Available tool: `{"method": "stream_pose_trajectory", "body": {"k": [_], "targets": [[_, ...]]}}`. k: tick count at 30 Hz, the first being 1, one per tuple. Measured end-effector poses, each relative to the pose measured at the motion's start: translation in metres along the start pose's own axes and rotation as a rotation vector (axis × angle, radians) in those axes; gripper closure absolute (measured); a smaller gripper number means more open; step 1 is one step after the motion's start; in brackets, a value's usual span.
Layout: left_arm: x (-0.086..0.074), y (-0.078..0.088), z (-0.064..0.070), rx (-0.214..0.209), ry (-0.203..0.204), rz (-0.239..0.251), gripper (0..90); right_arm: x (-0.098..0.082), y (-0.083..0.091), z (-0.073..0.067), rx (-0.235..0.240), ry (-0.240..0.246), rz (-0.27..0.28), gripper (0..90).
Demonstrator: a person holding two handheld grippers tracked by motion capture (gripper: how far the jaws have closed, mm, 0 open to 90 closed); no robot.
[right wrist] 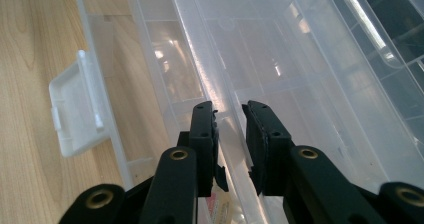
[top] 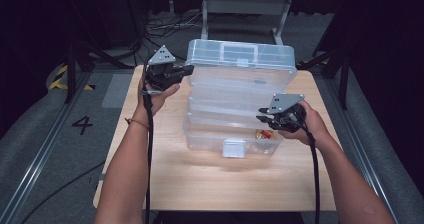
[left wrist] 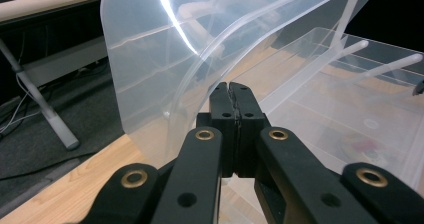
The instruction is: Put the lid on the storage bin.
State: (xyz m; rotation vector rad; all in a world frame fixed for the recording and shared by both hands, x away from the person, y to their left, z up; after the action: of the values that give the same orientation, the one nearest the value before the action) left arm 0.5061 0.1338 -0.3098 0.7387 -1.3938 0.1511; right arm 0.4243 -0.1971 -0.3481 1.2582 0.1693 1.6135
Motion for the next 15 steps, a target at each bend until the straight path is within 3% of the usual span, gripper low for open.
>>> {"method": "stream_pose_trajectory", "body": {"k": [8,15], "targets": [[-0.009,0.008,0.002,-0.014,-0.002,0.019,90.0,-0.007,0.01,-0.002,-0.038,-0.023,0.052,78.4],[-0.015,0.013,0.009,-0.007,-0.026,-0.003,90.0,-0.012,0.012,-0.009,-0.063,-0.038,0.07,78.7]]}}
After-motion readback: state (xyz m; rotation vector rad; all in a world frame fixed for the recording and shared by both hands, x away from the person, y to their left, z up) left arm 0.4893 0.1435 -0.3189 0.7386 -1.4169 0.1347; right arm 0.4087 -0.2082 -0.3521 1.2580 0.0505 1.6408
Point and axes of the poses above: each handheld gripper's, and its own axes: y roughly backward along the jaws, x roughly out of its top, z roughly to its right, the point moved 3 cm from there along -y, roughly forward along the jaws, and after that the axes turned 6 degrees about -x, right-handed, at the moved point
